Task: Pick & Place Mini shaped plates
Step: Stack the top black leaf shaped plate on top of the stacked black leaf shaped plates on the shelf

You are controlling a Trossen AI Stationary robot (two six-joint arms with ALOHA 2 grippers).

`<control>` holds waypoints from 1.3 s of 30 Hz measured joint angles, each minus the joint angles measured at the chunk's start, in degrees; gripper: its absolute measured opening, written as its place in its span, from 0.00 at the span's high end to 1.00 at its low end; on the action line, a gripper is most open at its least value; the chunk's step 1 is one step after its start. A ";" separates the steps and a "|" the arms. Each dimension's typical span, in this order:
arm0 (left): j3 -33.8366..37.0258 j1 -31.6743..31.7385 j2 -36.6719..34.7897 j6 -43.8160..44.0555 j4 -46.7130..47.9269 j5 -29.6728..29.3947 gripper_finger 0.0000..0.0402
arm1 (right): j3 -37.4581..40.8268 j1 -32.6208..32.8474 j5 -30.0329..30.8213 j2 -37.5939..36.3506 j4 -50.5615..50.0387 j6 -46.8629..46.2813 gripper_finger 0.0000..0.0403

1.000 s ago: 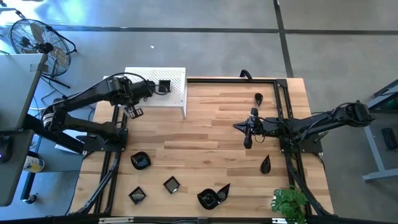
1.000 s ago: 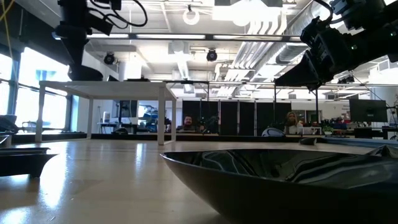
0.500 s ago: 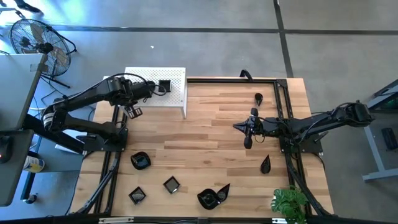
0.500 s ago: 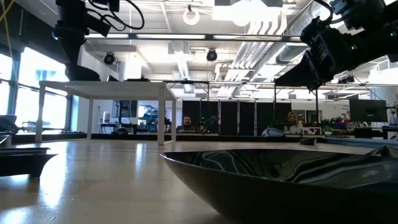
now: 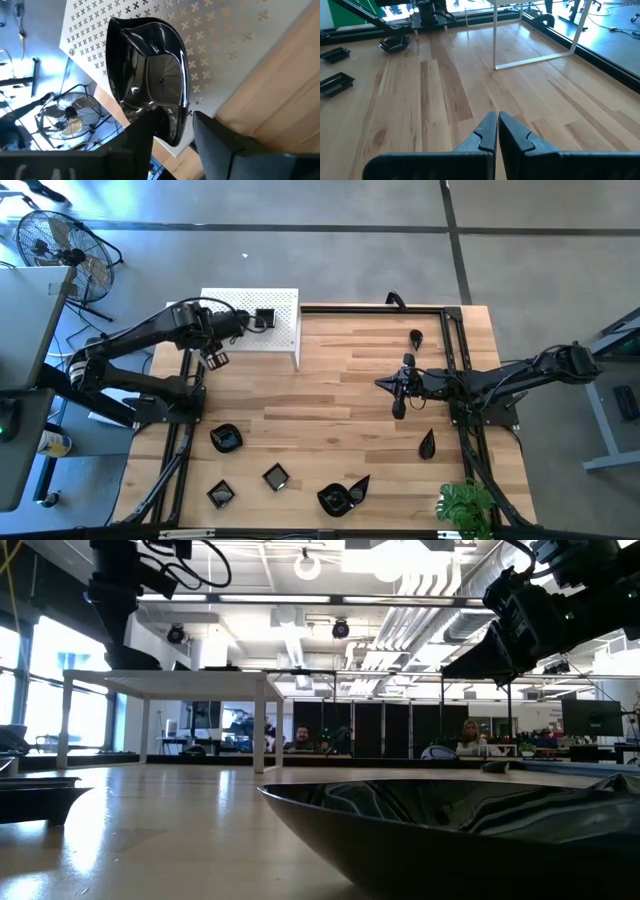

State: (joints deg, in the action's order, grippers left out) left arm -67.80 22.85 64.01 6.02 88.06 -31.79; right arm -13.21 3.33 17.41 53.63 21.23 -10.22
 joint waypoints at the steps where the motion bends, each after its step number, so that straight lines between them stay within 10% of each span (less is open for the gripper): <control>1: -0.29 0.00 0.00 0.00 0.01 0.39 0.66 | 0.00 -0.01 0.00 0.00 0.00 0.00 0.98; 11: -4.74 0.00 -0.13 1.40 -0.14 2.07 0.70 | 0.00 -0.02 -0.02 0.00 0.00 0.00 0.98; 19: -1.04 0.02 -0.20 3.76 1.96 2.23 0.98 | 0.00 -0.02 -0.02 0.00 0.00 0.00 0.98; 39: 0.13 0.04 -0.20 7.72 1.94 -1.33 1.00 | 0.00 -0.01 -0.04 0.00 0.00 -0.21 0.98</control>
State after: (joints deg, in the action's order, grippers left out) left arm -67.67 22.89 63.81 13.74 90.00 -33.12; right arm -13.21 3.32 17.37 53.62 21.23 -10.42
